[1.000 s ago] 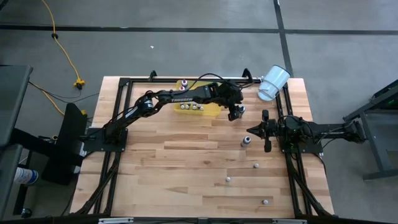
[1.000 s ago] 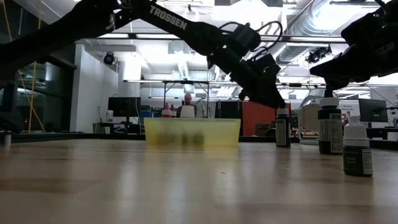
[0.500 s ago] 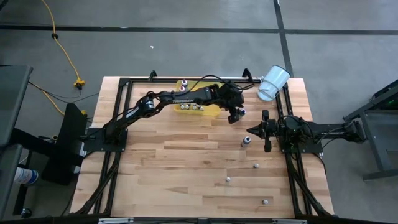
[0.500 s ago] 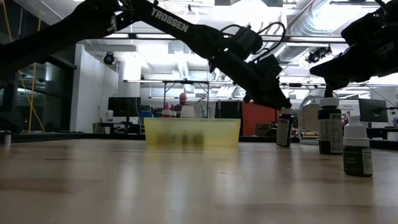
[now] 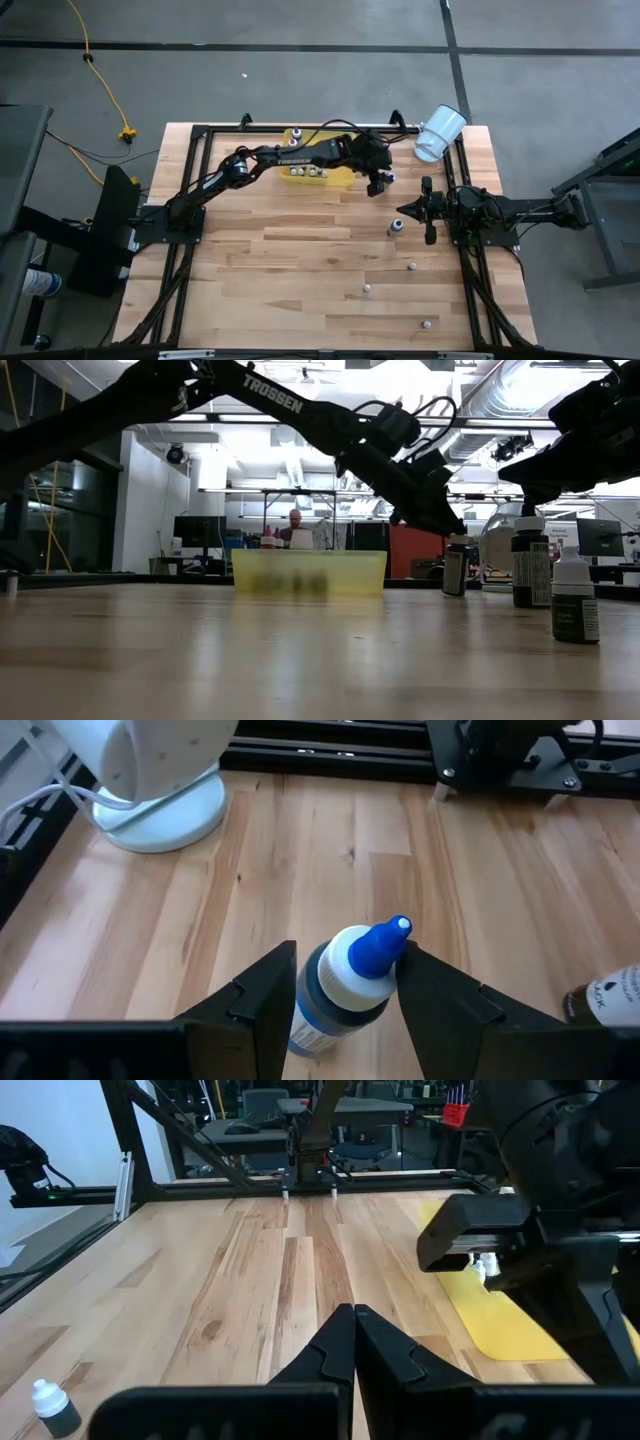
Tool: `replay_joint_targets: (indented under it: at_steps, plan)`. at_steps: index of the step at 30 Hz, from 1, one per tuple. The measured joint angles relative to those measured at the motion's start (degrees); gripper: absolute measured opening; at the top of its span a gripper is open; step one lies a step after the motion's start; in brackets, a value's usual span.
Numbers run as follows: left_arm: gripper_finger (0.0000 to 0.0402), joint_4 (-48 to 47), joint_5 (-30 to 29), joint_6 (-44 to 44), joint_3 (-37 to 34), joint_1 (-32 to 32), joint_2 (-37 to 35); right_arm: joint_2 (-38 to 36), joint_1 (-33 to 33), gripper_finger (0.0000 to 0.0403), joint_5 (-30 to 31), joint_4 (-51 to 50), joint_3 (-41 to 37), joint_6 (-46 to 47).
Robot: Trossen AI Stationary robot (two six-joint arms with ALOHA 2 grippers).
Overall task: Pick & Place food coloring
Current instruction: Put the large blue food coloring into the yellow container
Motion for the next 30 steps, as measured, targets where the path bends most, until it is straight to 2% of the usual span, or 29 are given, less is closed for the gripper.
replay_joint_targets:
  at_steps: [30]
  plan:
    - [0.0163, 0.3, 0.7, -0.3, -0.1, 1.2, -0.3, 0.0, 0.0, 0.0, 0.0, 0.0, 0.0, 0.0]
